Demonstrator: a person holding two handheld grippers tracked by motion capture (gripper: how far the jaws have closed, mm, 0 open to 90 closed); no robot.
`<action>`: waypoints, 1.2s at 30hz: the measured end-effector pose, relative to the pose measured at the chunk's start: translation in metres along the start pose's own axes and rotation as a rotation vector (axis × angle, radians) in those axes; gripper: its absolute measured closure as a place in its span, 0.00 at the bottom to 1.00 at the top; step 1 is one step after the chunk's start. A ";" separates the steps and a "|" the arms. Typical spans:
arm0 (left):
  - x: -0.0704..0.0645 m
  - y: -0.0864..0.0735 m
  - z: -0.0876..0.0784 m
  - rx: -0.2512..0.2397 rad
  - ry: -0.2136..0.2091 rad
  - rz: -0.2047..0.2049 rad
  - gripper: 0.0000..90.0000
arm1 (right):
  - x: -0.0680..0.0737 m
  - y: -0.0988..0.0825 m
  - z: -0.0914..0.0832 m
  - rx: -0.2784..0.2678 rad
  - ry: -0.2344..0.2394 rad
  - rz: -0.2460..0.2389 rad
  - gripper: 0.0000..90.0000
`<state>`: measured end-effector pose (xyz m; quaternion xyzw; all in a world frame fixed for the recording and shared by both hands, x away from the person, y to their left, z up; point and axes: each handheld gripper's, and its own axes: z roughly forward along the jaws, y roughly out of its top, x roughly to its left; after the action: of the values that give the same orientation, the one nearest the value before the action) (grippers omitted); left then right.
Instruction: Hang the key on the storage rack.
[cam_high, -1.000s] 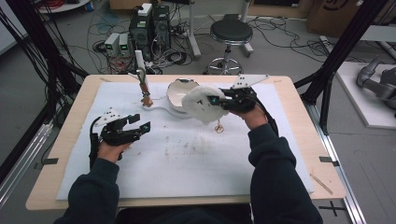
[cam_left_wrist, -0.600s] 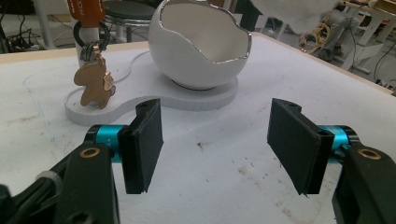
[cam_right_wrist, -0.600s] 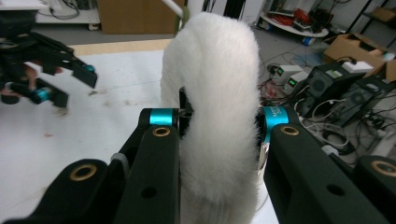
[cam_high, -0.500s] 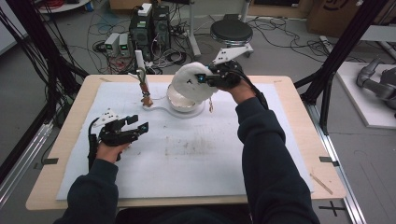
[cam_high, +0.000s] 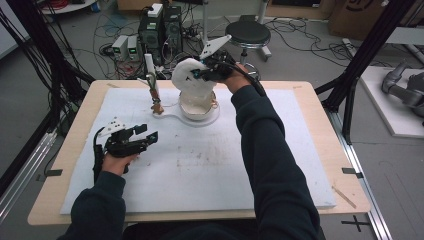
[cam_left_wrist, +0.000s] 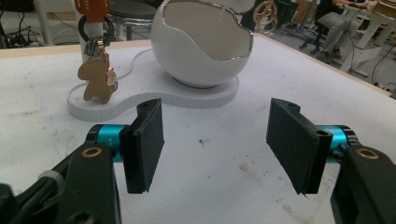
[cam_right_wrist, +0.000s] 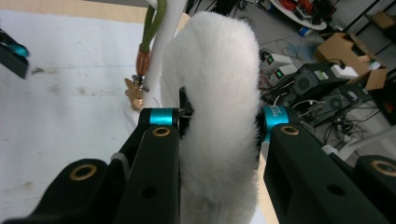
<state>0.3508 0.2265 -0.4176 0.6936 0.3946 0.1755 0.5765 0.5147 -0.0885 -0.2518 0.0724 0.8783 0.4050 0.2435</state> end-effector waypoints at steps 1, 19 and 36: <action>0.000 0.000 0.000 0.002 0.001 0.001 0.41 | 0.000 0.000 0.003 0.004 -0.002 0.003 0.83; 0.001 -0.002 0.000 0.009 -0.001 -0.008 0.41 | 0.009 -0.042 0.026 0.107 -0.011 -0.110 0.83; 0.002 -0.003 -0.001 -0.002 -0.005 -0.029 0.41 | 0.035 -0.047 0.077 0.211 -0.037 -0.181 0.83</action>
<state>0.3502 0.2290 -0.4204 0.6877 0.4030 0.1657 0.5807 0.5245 -0.0563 -0.3425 0.0253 0.9143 0.2853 0.2863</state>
